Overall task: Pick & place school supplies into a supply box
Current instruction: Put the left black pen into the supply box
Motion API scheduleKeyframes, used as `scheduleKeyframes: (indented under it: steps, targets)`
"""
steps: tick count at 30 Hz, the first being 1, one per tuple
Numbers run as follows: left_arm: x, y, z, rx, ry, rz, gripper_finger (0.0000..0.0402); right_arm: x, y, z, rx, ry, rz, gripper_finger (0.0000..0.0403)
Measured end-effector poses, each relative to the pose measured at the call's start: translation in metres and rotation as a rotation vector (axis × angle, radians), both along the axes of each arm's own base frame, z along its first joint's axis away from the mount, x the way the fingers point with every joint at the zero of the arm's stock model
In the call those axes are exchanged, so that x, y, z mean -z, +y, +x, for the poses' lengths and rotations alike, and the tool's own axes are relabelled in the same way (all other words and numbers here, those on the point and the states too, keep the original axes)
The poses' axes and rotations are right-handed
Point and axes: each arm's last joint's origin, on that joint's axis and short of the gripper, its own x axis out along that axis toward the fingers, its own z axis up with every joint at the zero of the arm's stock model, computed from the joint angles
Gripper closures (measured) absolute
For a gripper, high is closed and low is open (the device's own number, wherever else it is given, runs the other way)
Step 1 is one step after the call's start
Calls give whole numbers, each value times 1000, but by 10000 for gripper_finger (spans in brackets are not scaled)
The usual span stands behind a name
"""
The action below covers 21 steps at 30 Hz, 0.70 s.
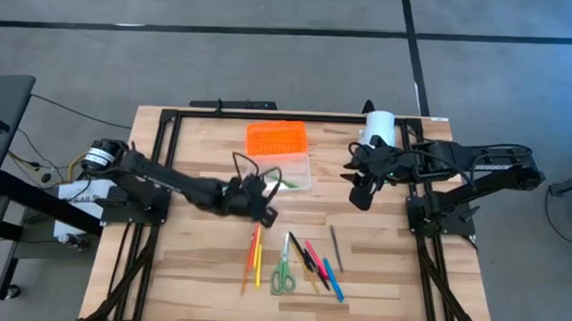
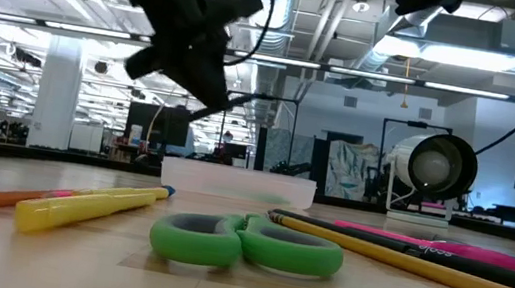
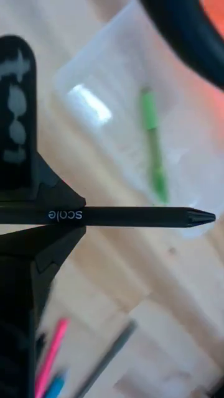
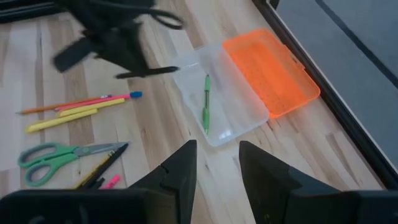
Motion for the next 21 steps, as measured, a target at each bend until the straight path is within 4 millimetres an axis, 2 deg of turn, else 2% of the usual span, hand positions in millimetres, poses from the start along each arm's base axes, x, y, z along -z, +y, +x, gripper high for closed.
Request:
scheduleKeyframes:
  steps: [12,16,21]
  targets:
    - [-5,85,5,119,125,254,376,0,0,0,60,-27,61,287]
    - [-7,103,8,232,142,338,376,-1,0,1,85,-46,88,287]
    - [-2,113,10,402,204,405,376,-5,1,5,107,-115,123,287]
